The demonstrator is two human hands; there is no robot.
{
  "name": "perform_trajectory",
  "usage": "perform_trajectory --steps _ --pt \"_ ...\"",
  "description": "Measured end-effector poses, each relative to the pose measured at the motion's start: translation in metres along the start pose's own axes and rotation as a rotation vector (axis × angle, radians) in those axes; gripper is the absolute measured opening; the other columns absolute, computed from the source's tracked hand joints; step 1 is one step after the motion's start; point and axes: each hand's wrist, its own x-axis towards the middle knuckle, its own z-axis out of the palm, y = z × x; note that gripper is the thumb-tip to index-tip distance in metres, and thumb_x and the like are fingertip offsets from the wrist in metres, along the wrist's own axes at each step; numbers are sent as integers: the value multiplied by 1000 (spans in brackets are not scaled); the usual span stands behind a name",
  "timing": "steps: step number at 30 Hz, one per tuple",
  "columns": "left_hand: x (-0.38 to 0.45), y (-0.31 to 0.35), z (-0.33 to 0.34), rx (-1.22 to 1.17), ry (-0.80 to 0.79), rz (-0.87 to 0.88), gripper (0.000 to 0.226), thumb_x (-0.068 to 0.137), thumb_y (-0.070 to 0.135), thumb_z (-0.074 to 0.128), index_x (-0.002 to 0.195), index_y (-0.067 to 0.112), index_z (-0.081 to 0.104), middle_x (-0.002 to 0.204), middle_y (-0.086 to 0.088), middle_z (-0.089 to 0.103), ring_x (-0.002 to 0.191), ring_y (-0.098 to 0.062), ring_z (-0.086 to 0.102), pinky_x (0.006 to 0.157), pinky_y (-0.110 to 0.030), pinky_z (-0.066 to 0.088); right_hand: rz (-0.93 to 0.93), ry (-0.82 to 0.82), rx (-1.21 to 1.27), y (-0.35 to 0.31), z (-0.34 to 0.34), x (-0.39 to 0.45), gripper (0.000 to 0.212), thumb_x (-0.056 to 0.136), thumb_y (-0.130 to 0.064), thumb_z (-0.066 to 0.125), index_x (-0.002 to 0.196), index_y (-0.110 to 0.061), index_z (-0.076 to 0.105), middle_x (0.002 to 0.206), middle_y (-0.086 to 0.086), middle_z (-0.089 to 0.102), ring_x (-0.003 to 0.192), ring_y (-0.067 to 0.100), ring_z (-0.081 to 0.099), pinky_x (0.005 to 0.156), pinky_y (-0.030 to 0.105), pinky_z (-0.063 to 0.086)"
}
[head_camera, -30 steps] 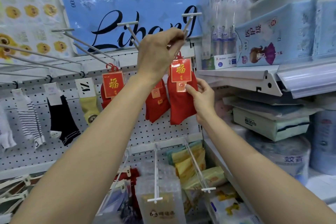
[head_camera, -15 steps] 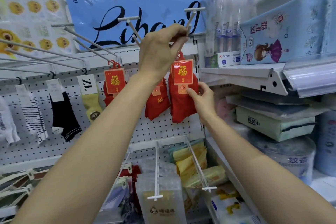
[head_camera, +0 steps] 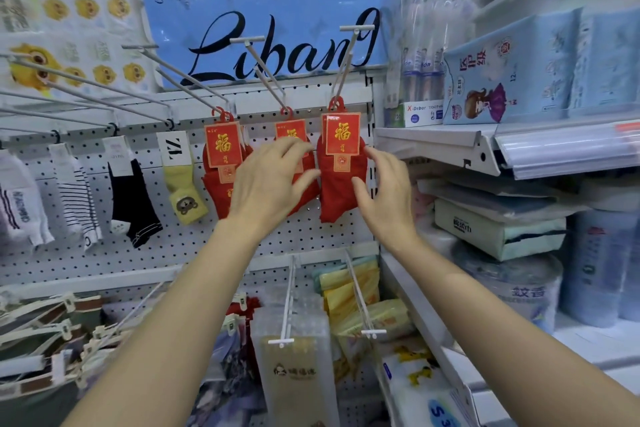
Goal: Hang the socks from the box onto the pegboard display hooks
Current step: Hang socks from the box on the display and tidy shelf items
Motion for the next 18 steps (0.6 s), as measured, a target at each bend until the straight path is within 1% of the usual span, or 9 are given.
perform_trajectory --steps 2,5,7,11,14,18 --pt "-23 4 -3 27 -17 -16 43 89 42 65 125 18 64 124 -1 64 112 -23 58 85 -38 52 -65 -13 -56 -4 -15 -11 46 88 -22 61 131 -9 56 126 6 60 119 24 52 101 41 43" --pt "-60 16 -10 32 -5 -12 41 88 38 69 122 15 65 118 -3 63 107 -24 57 82 -39 52 -140 -44 -105 -12 -36 -35 41 90 -25 62 129 -11 59 124 3 61 116 22 54 99 36 44" --pt "-82 25 -15 42 -14 -1 38 89 36 69 120 14 66 115 -4 64 104 -25 58 81 -39 51 -167 -63 -134 -16 -46 -54 39 91 -26 61 127 -12 60 121 3 63 113 22 55 97 36 44" --pt "-119 42 -24 20 -42 18 34 91 33 67 118 13 67 112 -4 66 102 -25 59 81 -38 51 -203 -85 -181 -24 -63 -93 37 91 -28 58 122 -10 64 116 5 66 108 26 59 93 39 46" --pt "-145 55 -28 -40 -51 27 30 92 31 66 115 12 68 109 -5 67 98 -25 60 79 -37 51 -224 -63 -223 -34 -79 -122 34 92 -27 57 117 -7 67 111 8 68 102 27 61 89 36 46" --pt "-186 71 -30 -118 -70 55 29 91 31 64 113 13 69 108 -4 68 96 -24 61 77 -37 52 -220 -107 -292 -42 -97 -167 32 92 -25 57 115 -5 67 107 10 68 97 31 61 84 38 46"
